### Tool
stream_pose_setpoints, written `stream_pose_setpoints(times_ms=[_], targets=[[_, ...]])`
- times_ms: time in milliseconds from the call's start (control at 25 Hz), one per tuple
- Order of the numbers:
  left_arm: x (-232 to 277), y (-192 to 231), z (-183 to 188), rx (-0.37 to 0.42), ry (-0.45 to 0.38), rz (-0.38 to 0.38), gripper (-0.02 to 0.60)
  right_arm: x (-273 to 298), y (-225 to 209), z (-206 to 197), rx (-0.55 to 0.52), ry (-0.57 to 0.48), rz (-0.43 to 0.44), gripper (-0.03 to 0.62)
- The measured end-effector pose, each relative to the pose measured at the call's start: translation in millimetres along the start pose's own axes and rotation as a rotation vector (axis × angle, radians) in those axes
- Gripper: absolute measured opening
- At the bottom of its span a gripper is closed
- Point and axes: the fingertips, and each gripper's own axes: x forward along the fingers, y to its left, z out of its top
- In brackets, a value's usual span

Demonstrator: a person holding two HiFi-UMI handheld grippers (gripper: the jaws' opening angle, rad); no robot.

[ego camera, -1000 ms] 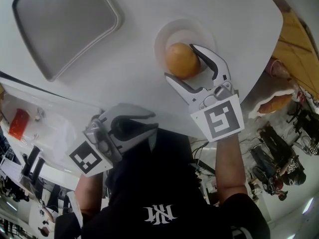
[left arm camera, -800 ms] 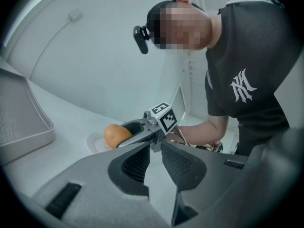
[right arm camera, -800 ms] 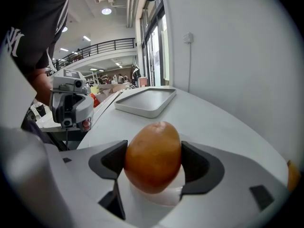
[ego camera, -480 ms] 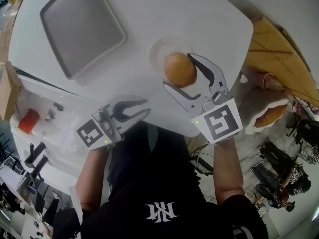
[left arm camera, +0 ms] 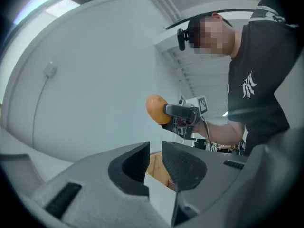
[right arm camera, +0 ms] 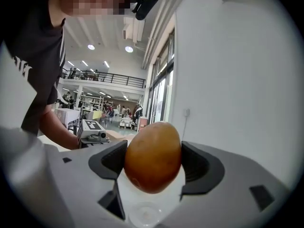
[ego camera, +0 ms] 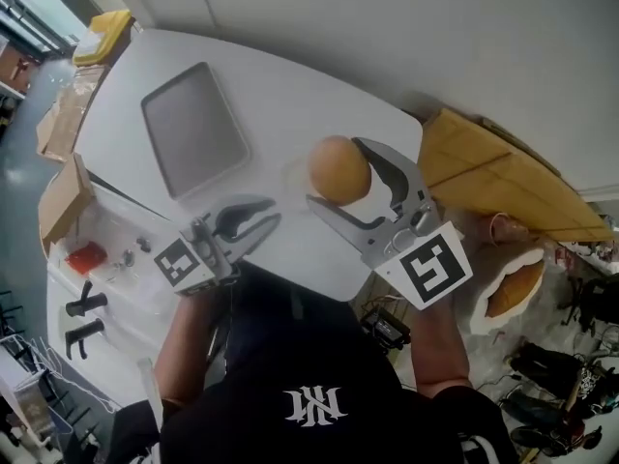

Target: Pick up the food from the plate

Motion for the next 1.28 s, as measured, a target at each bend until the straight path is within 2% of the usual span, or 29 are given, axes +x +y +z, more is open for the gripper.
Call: stream_pose_setpoints(times_ms=[280,480,640,760,880,920,1040,1280], targets=[[11.9,-59.0,117.1,0.232,-0.099,-0.012,0.057,-87.2,11.2,101.9,-0.109,-0.174,-0.066,0.351],[13.5,-107.4,173.4,0.336,-0.141,-0.065,0.057,-138.8,32.0,142.9,-0.13,-0.26,-0.107,0.351],[-1.9,-147.8,198.0,0.374,-0.169,-0.141,0.057,-176.5,61.7,167.7,-0.127,-0.329,-0.16,0.351],[-23.7,-176.3,208.2,0.401,-0.196,-0.182,0.057,-208.6,90.8,189.6,-0.107,-0.439,-0.184,0.351],[-49.5,-201.6,206.3,0.422,-0.186,-0.23,0.057,-229.2,120.0,195.0,-0.069,-0.464,-0.223,0.351],[-59.7,-210.3,202.6,0.411,-0.183,-0.258,0.057,-232.9,130.7,195.5,-0.048,-0.47,-0.231,0.351],[-94.6,-236.6,186.7,0.309,-0.21,-0.365,0.057,-231.3,171.0,196.6,0.009,-0.496,-0.227,0.351],[-145.3,-273.9,150.0,0.271,-0.171,-0.4,0.057,-224.1,256.7,189.5,0.019,-0.47,-0.219,0.351]])
